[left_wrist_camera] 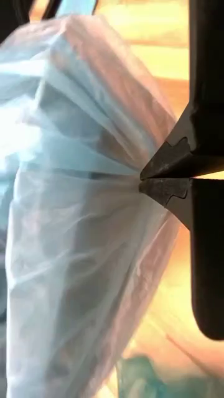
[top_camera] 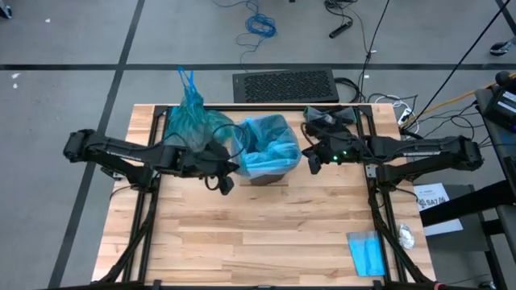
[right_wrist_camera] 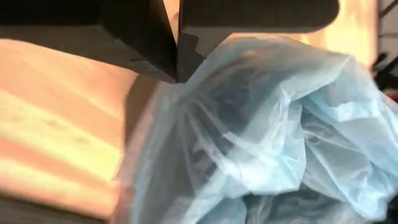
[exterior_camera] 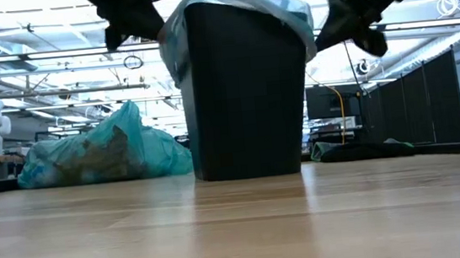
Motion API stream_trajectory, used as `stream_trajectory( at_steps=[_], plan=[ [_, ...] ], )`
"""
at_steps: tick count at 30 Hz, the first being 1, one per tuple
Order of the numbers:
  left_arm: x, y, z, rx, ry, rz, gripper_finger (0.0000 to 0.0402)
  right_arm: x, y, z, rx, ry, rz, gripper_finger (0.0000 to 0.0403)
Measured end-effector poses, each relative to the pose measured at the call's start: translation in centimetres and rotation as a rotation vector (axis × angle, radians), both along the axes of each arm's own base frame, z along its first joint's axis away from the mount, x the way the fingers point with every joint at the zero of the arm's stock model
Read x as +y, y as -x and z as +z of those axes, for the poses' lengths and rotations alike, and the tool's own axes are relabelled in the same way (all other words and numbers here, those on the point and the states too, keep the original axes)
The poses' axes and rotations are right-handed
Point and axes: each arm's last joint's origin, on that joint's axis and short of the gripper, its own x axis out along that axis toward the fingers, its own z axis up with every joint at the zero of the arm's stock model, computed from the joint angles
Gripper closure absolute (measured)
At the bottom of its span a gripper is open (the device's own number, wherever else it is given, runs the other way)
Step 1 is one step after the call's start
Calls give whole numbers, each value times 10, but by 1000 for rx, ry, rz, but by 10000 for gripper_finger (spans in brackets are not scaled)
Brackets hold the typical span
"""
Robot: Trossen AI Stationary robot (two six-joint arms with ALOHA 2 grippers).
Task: Place trash/remove bag and relplace
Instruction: Put the new blue trash bag in the black trash bin
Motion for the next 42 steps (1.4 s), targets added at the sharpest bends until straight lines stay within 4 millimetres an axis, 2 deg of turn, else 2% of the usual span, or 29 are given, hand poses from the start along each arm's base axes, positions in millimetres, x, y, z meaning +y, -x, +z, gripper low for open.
stream_trajectory(
  at_steps=[3, 7, 12, 21, 27, 32, 37, 42],
  plan=[
    [-5, 3, 0, 0, -20, 30, 401, 13, 8, 5, -3, 72, -38, 403],
    [-8, 3, -9, 63, -11, 43, 401, 29, 7, 9, -44, 114, -13, 403],
    [-12, 2, -22, 97, -17, 83, 401, 55, -8, 17, -180, 174, 89, 403],
    [-3, -3, -23, 85, -86, 135, 401, 74, -31, 8, -233, 183, 145, 403],
    [11, -6, -22, 95, -138, 141, 401, 76, -34, 4, -223, 185, 148, 403],
    [16, -9, -23, 93, -128, 135, 401, 76, -39, 14, -316, 239, 161, 403],
    [15, -16, -25, 60, -135, 115, 401, 69, -50, 0, -256, 236, 134, 403],
    [14, -28, -36, 73, -129, 101, 401, 67, -64, -17, -217, 228, 121, 403]
  ],
)
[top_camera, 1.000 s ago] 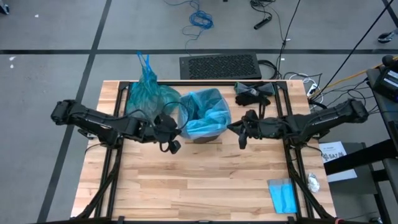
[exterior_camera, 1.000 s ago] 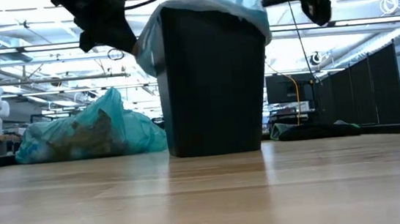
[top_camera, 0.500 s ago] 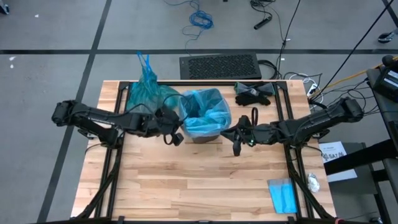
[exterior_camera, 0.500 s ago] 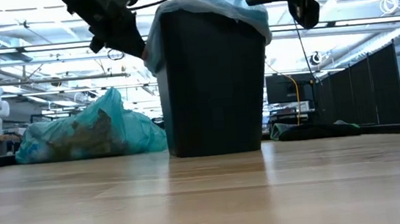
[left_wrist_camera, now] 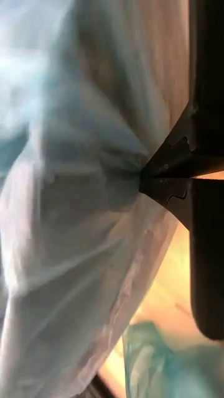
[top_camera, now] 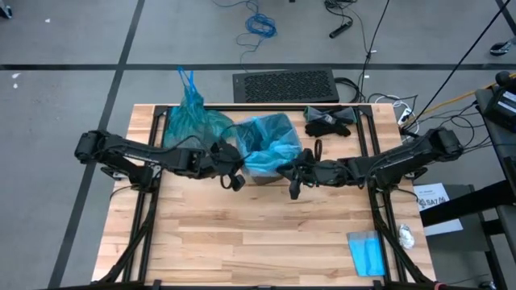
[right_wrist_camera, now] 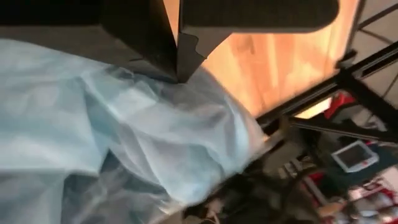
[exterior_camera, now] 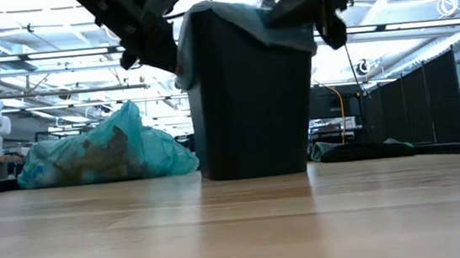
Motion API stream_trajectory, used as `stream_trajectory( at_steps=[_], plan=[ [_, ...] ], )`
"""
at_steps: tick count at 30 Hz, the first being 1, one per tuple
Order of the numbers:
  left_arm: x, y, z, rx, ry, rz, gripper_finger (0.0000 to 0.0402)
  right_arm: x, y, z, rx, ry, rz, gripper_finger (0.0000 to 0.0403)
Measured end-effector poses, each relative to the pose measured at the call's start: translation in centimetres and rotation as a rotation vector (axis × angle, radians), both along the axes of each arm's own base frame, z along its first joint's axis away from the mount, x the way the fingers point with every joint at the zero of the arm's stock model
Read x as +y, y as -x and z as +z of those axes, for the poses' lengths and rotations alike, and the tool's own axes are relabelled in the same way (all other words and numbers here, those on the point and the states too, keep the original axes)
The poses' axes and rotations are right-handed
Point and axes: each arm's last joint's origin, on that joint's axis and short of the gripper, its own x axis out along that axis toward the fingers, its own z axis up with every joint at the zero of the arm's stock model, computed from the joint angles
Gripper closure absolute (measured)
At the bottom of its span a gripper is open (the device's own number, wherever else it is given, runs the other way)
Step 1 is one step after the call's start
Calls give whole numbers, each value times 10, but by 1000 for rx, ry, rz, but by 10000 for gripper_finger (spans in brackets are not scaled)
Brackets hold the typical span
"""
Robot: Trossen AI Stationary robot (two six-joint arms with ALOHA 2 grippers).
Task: Place trash/remove bag and relplace
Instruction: Put the new blue trash bag in the black trash bin
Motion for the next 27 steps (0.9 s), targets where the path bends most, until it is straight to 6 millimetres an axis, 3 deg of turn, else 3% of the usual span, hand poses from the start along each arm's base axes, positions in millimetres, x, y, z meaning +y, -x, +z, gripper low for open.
stream_trajectory(
  at_steps=[5, 9, 12, 20, 23, 27],
  plan=[
    [-6, -10, -16, 48, 26, -37, 401, 1, -10, -16, 45, -23, -5, 403],
    [-13, -10, -16, 48, 42, -70, 401, 1, -13, -24, 77, -40, -4, 403],
    [-19, -3, -6, 18, 76, -95, 401, 2, -12, -24, 81, -50, 18, 403],
    [-44, 17, 53, -206, 82, -233, 401, 2, -12, -14, 16, -68, 63, 403],
    [-51, 19, 56, -214, 85, -256, 401, 4, -13, -7, -37, -78, 107, 403],
    [-54, 20, 44, -120, 81, -182, 401, 10, -15, 0, -53, -70, 136, 403]
  ],
)
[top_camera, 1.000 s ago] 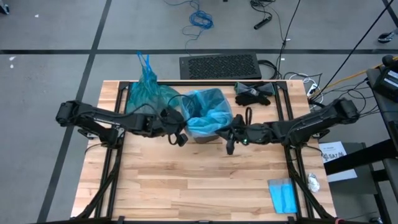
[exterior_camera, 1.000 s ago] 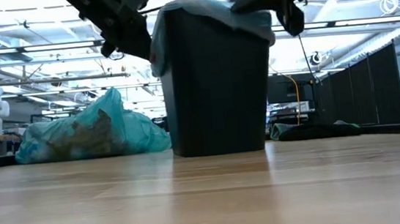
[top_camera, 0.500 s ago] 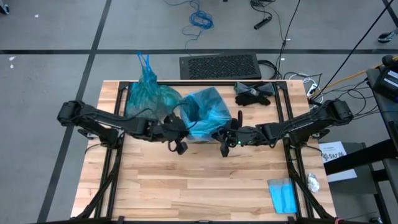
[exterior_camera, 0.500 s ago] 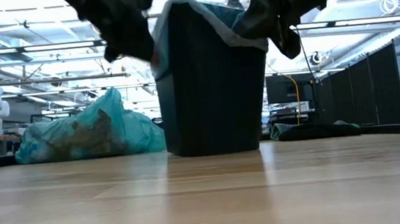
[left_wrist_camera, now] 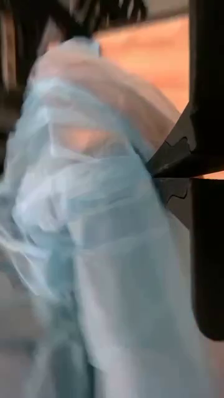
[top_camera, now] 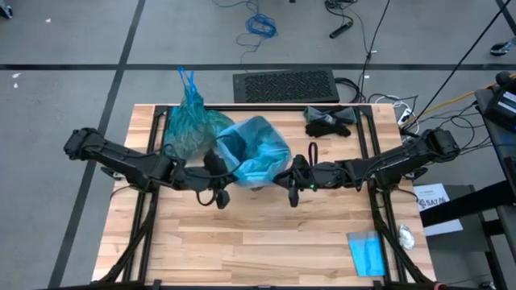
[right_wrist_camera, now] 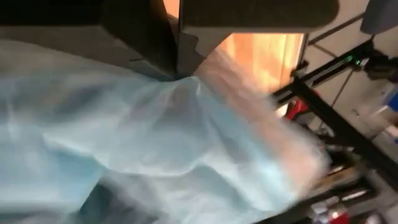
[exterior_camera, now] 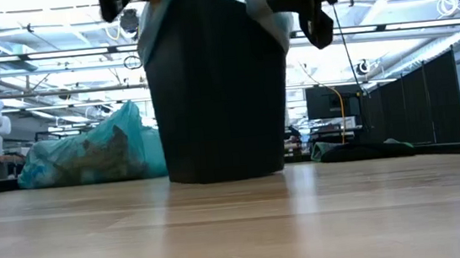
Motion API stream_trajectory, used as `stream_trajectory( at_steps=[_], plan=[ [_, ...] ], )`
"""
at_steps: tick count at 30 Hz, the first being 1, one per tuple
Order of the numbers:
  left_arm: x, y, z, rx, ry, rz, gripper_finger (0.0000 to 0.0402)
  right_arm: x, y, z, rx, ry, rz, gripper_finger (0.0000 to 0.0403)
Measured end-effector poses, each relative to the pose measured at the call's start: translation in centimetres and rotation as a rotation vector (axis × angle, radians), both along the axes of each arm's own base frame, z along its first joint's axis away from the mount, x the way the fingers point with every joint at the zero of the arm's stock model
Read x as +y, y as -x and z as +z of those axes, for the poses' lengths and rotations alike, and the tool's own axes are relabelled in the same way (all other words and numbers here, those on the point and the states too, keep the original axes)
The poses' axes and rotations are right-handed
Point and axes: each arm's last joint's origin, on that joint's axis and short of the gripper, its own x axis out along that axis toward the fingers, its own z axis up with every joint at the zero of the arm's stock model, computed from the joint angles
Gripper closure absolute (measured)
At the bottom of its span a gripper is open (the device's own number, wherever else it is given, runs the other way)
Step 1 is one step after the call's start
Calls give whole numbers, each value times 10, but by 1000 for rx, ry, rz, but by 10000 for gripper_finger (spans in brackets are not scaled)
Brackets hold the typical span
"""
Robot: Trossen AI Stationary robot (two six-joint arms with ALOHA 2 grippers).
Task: Place trash/remove bag and relplace
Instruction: Put the new blue trash bag in the black trash bin
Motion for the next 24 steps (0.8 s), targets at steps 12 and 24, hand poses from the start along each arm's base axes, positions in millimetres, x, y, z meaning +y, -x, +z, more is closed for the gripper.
stream_trajectory(
  at_steps=[12, 24],
  plan=[
    [3, -13, -53, 269, -74, 50, 401, 3, 8, -11, 160, -48, -19, 403],
    [11, -21, -51, 213, -83, 72, 401, -4, 22, 10, 108, -35, -26, 403]
  ],
)
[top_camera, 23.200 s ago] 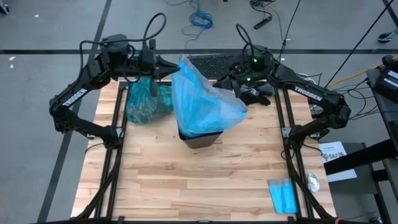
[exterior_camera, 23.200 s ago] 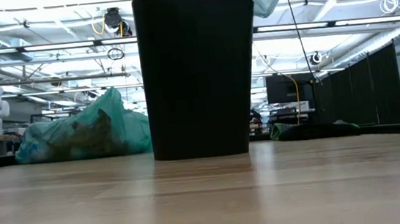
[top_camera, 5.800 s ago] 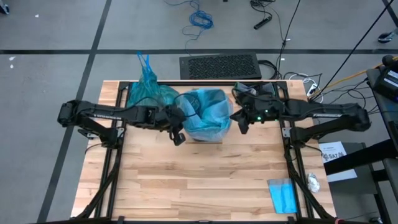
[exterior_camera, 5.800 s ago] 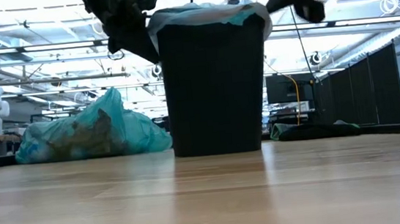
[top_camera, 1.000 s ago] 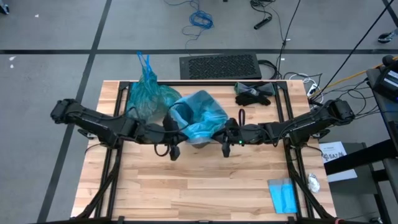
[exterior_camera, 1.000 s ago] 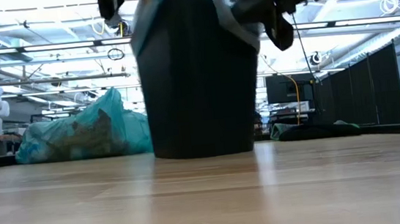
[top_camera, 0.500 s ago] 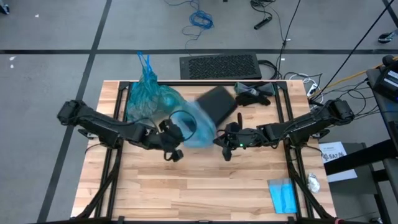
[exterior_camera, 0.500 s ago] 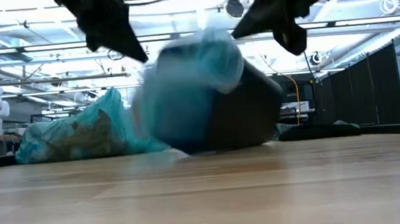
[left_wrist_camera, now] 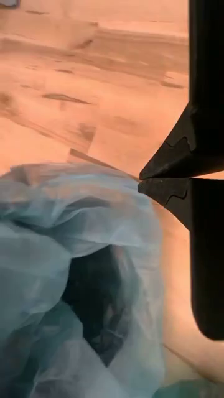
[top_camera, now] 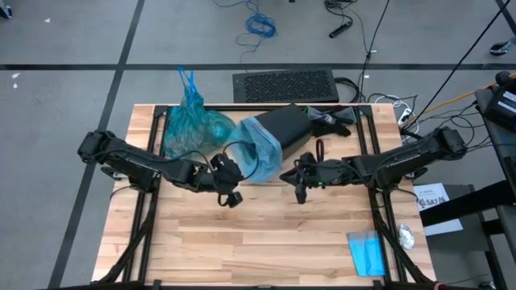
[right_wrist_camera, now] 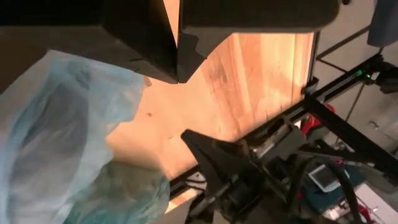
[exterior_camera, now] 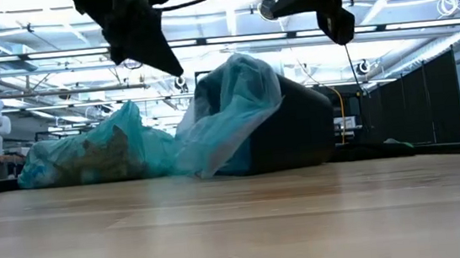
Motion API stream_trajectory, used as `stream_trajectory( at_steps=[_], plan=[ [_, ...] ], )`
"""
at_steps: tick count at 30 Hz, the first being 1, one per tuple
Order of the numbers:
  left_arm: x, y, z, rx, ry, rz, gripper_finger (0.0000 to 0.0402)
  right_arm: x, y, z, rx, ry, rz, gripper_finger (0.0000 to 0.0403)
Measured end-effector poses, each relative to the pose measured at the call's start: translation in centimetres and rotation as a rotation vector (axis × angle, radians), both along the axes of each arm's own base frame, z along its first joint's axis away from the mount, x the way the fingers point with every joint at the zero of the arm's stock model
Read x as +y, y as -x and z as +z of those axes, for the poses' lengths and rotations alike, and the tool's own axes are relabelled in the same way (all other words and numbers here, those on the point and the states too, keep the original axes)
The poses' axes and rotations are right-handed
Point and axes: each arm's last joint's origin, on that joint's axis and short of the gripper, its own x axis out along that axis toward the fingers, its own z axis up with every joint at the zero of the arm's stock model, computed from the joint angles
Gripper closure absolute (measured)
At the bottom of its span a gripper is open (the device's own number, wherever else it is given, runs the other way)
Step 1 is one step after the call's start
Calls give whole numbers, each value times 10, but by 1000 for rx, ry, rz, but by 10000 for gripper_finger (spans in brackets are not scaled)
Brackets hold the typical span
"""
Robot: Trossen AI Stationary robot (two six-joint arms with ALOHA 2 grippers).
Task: Place trash/remove bag and relplace
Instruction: Put the new blue trash bag in the black trash bin
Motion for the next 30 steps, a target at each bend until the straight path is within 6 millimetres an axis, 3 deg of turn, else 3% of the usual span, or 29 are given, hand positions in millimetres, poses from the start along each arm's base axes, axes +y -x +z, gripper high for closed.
stream_trajectory(
  at_steps=[5, 9, 18, 25, 30],
  plan=[
    [0, -1, 2, -17, 5, 2, 401, -10, 12, 14, -31, 35, -63, 403],
    [10, -7, 13, -64, -45, 5, 401, -53, 37, 23, 40, 41, -245, 403],
    [96, -23, 8, -75, -62, 36, 401, -158, 75, 22, 96, -76, -412, 403],
    [141, -43, -26, -91, 54, -55, 401, -203, 69, -4, 130, -154, -428, 403],
    [158, -54, -21, -209, 48, -68, 401, -216, 55, -24, 162, -210, -410, 403]
  ],
)
